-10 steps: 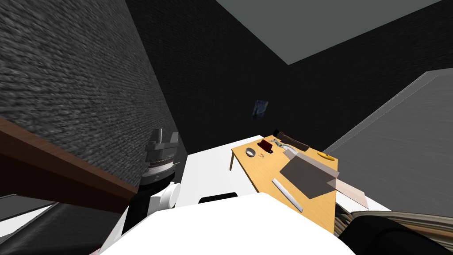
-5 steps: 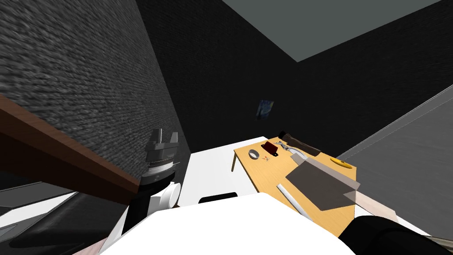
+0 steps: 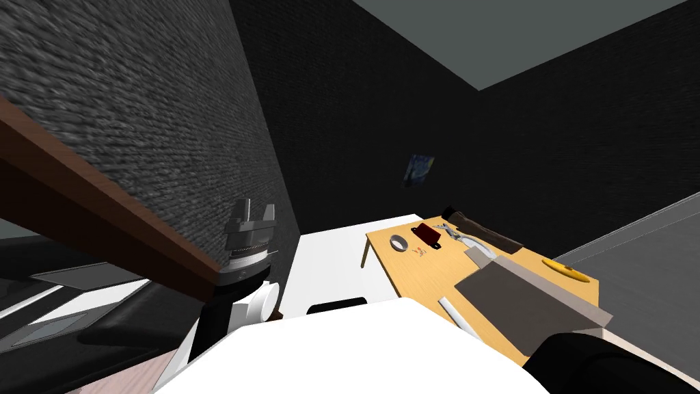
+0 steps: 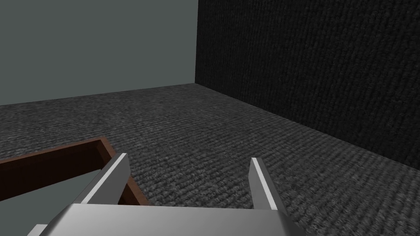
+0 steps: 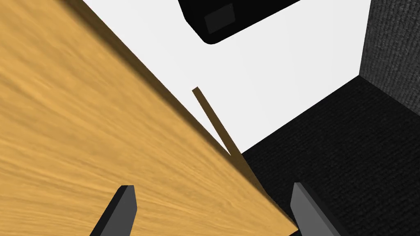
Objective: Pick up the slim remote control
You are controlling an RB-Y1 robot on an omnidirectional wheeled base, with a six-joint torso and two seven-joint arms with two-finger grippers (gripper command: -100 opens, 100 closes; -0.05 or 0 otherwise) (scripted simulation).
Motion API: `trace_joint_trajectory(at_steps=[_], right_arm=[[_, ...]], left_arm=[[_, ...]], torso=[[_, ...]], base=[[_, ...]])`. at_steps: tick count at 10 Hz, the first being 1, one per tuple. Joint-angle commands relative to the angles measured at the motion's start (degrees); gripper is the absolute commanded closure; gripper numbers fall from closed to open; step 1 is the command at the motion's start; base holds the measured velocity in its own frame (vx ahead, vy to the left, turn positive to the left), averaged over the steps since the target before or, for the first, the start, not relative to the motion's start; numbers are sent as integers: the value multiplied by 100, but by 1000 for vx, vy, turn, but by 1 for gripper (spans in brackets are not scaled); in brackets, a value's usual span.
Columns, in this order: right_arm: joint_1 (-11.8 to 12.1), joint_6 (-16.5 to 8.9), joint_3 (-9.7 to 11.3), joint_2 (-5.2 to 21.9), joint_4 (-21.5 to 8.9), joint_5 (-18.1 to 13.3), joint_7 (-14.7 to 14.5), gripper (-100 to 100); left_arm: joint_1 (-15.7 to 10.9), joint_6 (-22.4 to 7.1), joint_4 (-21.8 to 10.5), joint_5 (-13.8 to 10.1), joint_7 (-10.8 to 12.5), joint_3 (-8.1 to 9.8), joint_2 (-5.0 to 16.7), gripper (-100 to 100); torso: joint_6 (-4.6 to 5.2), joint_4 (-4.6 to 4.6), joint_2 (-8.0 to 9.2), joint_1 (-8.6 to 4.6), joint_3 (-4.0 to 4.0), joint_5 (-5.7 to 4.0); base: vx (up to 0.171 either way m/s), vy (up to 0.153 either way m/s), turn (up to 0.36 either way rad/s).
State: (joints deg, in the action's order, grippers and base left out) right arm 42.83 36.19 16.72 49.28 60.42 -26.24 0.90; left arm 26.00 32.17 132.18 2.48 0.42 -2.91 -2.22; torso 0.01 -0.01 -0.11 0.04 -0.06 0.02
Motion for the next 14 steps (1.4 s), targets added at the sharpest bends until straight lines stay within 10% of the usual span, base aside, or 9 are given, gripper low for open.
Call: trace_joint_trajectory(at_steps=[1, 14], right_arm=[[-9, -6, 60, 97, -244, -54, -24, -100], [-340, -93, 901, 567, -2254, -719, -532, -100]], left_arm=[[0, 0, 0, 0, 0, 0, 0, 0], [0, 0, 0, 0, 0, 1, 1, 0]], torso=[[0, 0, 0, 0, 0, 0], [-1, 1, 2, -24, 1, -5]], base=[[29, -5, 125], [24, -32, 160]])
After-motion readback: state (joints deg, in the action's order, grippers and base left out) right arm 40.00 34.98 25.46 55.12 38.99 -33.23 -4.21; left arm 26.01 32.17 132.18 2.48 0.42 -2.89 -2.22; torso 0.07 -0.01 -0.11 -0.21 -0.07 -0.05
